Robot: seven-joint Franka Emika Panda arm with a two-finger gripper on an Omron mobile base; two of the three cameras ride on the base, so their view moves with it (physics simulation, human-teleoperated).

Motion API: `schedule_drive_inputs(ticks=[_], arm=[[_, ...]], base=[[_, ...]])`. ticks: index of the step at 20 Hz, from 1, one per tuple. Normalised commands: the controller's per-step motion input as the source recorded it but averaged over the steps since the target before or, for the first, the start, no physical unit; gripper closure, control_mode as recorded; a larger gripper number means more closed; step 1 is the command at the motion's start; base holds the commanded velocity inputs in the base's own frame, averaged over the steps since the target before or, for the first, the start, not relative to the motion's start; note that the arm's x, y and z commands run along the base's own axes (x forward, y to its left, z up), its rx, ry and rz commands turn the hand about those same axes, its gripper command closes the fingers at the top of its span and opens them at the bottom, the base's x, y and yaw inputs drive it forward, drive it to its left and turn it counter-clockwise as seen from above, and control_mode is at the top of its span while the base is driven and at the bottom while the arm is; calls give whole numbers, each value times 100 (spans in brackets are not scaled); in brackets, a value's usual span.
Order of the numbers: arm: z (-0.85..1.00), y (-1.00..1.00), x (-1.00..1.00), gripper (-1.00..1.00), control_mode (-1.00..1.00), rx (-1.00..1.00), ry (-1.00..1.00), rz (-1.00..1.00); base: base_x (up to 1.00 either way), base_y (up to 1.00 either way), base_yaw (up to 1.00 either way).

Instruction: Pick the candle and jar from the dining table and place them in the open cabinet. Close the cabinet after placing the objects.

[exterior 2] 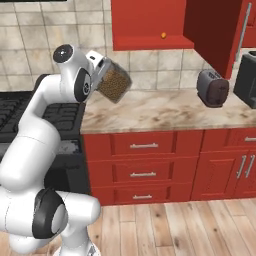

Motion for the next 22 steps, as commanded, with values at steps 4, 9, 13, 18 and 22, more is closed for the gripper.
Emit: schedule_drive_inputs(ticks=[4,9,13,18,22], arm=[[0,0,0,100,100,0,0,0],[0,0,0,100,100,0,0,0],[0,0,0,100,100,0,0,0],[0,0,0,100,100,0,0,0],[0,0,0,100,100,0,0,0]], base=[[5,-74,26],[9,-68,25],[24,-54,27],[35,-49,29],[34,-49,28]])
